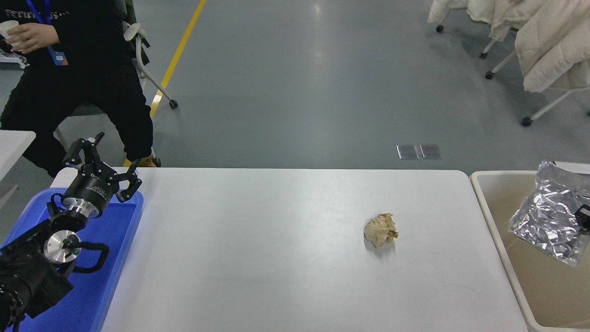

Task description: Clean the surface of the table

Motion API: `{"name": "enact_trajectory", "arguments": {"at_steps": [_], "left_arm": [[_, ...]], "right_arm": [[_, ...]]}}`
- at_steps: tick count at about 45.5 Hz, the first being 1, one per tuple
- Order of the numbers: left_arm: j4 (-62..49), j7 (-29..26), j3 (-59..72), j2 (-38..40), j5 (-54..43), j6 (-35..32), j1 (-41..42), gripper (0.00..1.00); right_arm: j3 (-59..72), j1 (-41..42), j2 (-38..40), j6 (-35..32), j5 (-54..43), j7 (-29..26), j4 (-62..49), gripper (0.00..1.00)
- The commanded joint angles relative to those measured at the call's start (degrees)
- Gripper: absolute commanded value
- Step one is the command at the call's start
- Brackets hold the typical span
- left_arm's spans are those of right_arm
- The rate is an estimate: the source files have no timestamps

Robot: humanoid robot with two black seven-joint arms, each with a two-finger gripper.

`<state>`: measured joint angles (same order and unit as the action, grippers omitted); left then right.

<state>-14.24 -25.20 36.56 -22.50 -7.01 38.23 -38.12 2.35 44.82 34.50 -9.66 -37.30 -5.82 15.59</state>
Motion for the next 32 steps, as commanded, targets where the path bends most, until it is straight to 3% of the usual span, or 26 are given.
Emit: {"name": "enact_trajectory", "arguments": {"at_steps": [1,16,31,32], "left_arm": [[0.0,0.06,0.0,0.0,-0.02,0.0,-0.03,1.0],[0.0,-0.02,0.0,0.0,-0.02,0.0,0.06,1.0],[0.0,-0.02,0.0,0.0,-0.02,0.0,0.06,1.0],[0.0,0.06,0.0,0.0,-0.02,-0.09,0.06,1.0]], "right_arm": [[-0.07,-4.12,-10.85,5.79,2.67,0.01,-11.72,0.0],[-0.15,-5.09,-15.78,16.16,14.36,0.37,-12.08,0.0],[-0.24,-5.62,-16.04,17.57,16.56,0.28,-12.87,0.0],[-0.16,-5.62,-16.04,17.57,16.65,0.28,-13.22,0.06]]}}
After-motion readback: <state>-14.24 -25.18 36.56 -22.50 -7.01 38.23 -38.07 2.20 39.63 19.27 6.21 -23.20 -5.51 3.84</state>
